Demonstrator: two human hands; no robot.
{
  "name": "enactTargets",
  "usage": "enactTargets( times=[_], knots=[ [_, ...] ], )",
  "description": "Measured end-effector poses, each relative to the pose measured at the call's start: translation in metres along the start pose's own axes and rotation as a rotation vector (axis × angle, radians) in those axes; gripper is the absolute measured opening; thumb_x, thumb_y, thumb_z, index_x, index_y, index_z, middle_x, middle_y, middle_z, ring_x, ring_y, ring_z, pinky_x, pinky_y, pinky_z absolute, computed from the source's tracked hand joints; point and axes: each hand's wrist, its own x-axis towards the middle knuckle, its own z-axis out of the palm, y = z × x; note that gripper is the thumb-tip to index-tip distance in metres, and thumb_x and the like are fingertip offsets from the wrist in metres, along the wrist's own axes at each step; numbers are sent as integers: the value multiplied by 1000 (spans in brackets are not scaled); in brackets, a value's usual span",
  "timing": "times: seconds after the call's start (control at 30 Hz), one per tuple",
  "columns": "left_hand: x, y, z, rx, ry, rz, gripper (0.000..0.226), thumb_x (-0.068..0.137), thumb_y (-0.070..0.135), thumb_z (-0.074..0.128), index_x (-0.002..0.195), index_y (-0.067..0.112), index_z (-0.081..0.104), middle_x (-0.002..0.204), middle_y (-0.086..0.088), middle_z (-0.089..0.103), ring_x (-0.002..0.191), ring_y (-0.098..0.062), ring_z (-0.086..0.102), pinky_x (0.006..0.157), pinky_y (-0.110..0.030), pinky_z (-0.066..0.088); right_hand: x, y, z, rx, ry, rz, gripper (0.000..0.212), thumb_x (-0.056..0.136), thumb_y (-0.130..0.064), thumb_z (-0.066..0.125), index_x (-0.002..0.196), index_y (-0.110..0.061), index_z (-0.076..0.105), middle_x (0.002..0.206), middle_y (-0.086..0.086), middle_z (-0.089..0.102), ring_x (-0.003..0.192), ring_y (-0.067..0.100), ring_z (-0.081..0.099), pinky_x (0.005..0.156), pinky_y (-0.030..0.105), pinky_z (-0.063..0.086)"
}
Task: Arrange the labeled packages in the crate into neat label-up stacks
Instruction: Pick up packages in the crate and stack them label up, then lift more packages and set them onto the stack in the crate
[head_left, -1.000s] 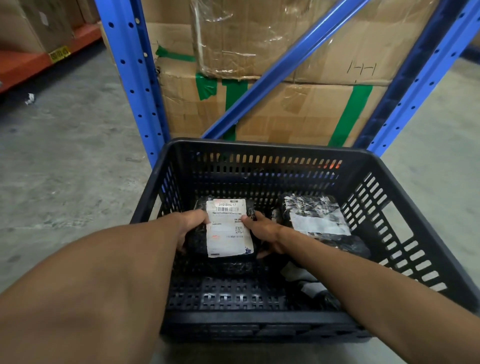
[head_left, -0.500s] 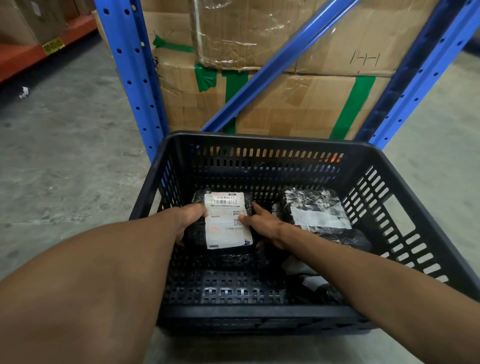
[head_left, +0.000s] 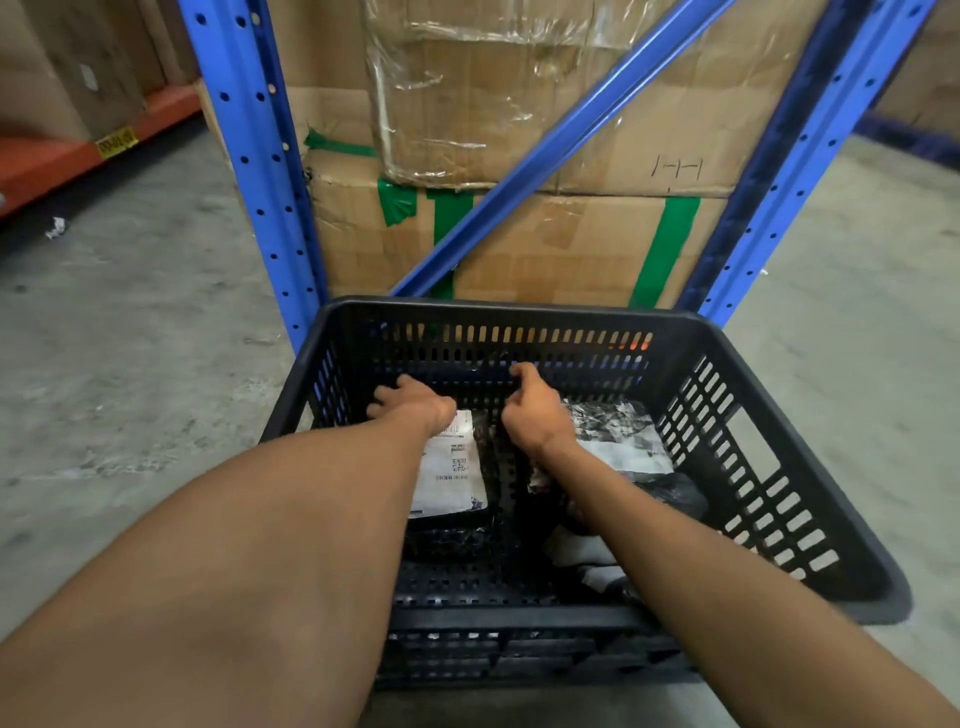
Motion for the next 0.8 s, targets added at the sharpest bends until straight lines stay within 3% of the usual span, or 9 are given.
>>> enactTargets(
  times=[0.1, 0.2, 0.23, 0.33, 0.47, 0.53, 0.6, 0.73, 0.8],
  knots=[
    [-9, 23, 10, -46, -89, 179, 45, 92, 23, 54, 133, 5, 53, 138, -18, 52, 124, -35, 52, 107, -42, 44, -2, 11, -33, 24, 90, 126, 43, 88, -8, 45, 129, -18, 55, 121, 14, 67, 111, 35, 62, 102, 50, 48],
    [-22, 39, 27, -217, -331, 238, 31, 98, 16, 47, 126, 8, 59, 115, -12, 63, 87, -21, 64, 81, -32, 54, -2, 32, -67, -107, 78, 215, 33, 89, -15, 50, 121, -17, 59, 123, 14, 66, 115, 36, 60, 105, 48, 46],
    [-27, 44, 33, -251, -399, 225, 32, 100, 19, 46, 129, 10, 56, 113, -11, 63, 83, -19, 63, 82, -31, 55, -2, 41, -77, -183, 67, 238, 32, 91, -21, 52, 122, -16, 60, 124, 15, 65, 118, 37, 59, 106, 49, 46],
    [-33, 57, 58, -212, -525, 156, 44, 101, 29, 45, 142, 11, 42, 125, -14, 56, 98, -24, 60, 95, -35, 52, -3, 74, -95, -349, 35, 306, 44, 95, -34, 55, 133, -11, 54, 139, 20, 54, 128, 41, 52, 109, 49, 44],
    [-38, 64, 90, -190, -617, 90, 44, 99, 33, 49, 134, 7, 43, 112, -16, 55, 103, -29, 61, 98, -40, 47, -7, 105, -90, -413, -105, 397, 71, 92, -40, 63, 149, -7, 39, 153, 22, 43, 140, 39, 43, 116, 46, 38],
    [-37, 68, 102, -248, -623, 66, 43, 98, 32, 51, 134, 9, 46, 116, -12, 59, 102, -26, 61, 84, -37, 48, -3, 107, -84, -421, -170, 435, 85, 91, -50, 62, 155, -6, 27, 158, 21, 38, 145, 37, 39, 119, 46, 33],
    [-36, 69, 109, -270, -577, 67, 36, 97, 34, 52, 126, 12, 51, 96, -6, 58, 80, -20, 56, 68, -31, 46, 5, 109, -82, -371, -151, 480, 91, 87, -51, 66, 155, -5, 26, 158, 22, 36, 145, 39, 38, 118, 46, 35],
    [-30, 68, 116, -218, -569, 83, 42, 95, 36, 58, 130, 14, 52, 121, -7, 61, 95, -22, 58, 74, -34, 48, 14, 114, -84, -356, -138, 458, 95, 83, -57, 71, 150, -1, 34, 155, 21, 38, 143, 36, 40, 115, 38, 39],
    [-25, 67, 112, -213, -590, 68, 28, 95, 28, 60, 117, 12, 56, 93, -6, 61, 66, -17, 56, 67, -33, 50, 16, 116, -89, -310, -130, 433, 93, 81, -61, 71, 147, -2, 42, 153, 18, 44, 143, 37, 40, 117, 40, 37]
  ],
)
